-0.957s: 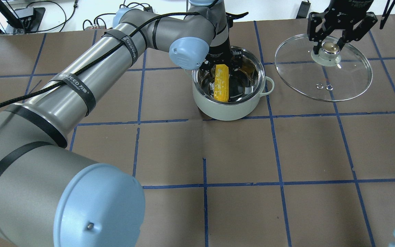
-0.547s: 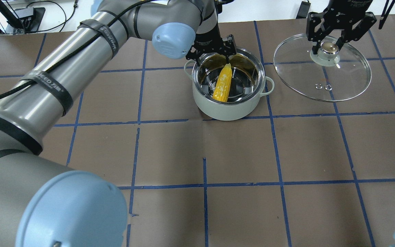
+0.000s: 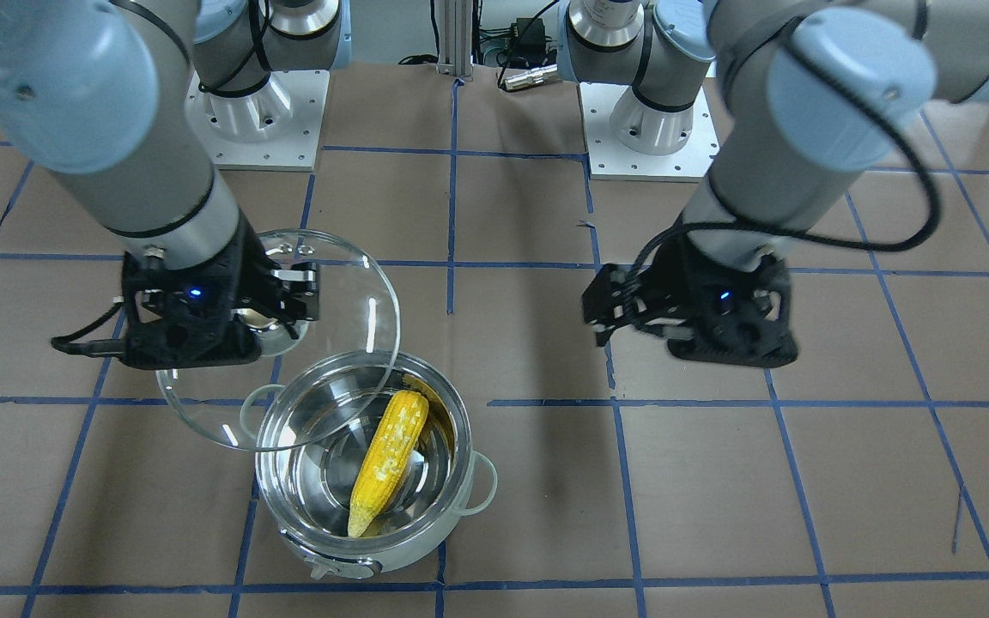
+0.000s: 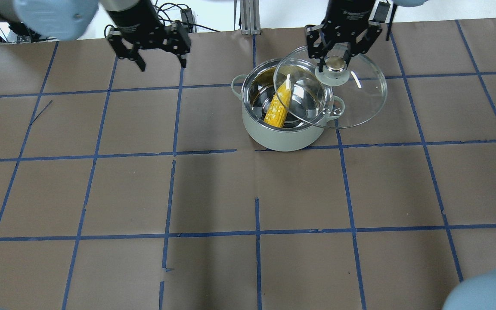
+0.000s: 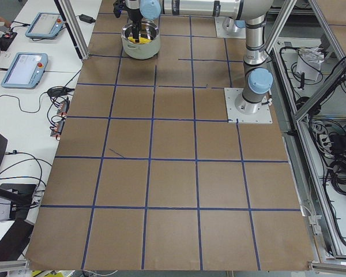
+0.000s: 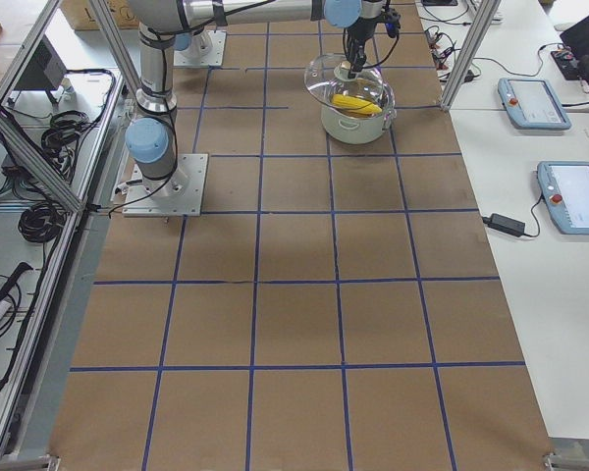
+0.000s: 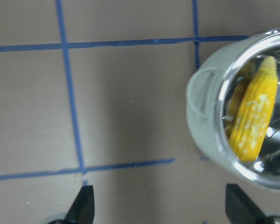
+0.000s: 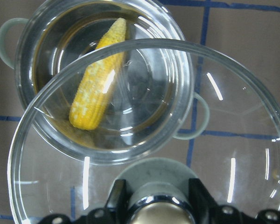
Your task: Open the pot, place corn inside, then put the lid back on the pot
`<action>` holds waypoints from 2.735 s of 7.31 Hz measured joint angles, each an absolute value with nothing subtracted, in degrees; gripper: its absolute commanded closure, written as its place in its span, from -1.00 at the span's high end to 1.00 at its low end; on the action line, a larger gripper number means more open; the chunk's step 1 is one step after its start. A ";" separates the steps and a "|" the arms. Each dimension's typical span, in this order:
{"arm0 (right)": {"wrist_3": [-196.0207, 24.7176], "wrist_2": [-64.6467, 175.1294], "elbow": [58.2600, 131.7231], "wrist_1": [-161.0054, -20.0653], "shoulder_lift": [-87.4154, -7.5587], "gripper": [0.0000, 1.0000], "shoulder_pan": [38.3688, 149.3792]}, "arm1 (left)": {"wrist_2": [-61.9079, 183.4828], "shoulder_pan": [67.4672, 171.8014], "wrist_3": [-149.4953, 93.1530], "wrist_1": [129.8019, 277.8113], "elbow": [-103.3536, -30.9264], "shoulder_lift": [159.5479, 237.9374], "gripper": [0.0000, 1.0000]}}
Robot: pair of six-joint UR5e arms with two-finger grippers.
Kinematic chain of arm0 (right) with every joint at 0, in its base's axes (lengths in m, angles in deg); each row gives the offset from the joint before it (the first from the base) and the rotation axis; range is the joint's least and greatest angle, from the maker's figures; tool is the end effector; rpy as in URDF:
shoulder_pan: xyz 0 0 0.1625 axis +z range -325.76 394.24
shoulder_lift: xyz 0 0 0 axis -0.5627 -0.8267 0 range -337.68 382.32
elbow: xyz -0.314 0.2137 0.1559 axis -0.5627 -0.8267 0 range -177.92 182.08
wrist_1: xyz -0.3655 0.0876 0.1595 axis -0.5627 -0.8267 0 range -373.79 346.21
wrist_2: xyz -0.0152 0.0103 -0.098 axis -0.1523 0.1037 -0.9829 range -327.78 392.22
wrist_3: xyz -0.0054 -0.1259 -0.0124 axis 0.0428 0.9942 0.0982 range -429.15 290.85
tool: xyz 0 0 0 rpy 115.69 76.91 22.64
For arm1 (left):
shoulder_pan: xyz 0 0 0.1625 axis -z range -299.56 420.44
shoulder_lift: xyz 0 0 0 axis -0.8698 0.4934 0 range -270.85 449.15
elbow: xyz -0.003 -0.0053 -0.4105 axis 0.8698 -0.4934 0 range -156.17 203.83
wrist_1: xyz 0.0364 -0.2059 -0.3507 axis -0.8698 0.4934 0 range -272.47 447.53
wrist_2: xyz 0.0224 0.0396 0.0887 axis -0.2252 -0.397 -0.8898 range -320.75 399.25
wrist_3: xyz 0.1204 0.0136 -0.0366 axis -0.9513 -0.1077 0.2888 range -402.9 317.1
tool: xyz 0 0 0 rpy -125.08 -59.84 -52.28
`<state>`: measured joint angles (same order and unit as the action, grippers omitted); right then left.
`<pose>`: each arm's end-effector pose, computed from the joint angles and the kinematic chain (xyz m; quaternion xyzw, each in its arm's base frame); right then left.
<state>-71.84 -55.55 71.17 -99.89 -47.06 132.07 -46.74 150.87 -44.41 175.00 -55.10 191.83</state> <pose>0.2217 -0.5974 0.4162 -0.0442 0.9983 0.0331 0.0165 -0.1464 -0.5765 0.4276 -0.0172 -0.9992 0.0083 0.0349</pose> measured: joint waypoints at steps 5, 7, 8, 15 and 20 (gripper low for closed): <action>-74.17 -56.94 68.84 -108.96 -37.80 -0.50 136.32 | -51.64 145.87 -48.75 177.84 -69.81 175.83 1.00; -74.45 -58.18 68.81 -110.49 -36.03 -0.50 136.36 | -49.70 146.09 -48.72 178.44 -60.93 181.84 1.00; -74.51 -58.41 68.80 -110.65 -35.71 -0.50 136.39 | -49.37 146.49 -48.74 179.80 -56.18 184.86 1.00; -74.72 -58.30 68.74 -111.73 -35.02 -0.49 137.25 | -49.10 144.66 -49.35 176.17 -56.87 187.03 1.00; -74.69 -58.41 68.86 -112.80 -34.66 -0.44 137.25 | -49.16 143.66 -49.37 180.97 -56.87 184.97 1.00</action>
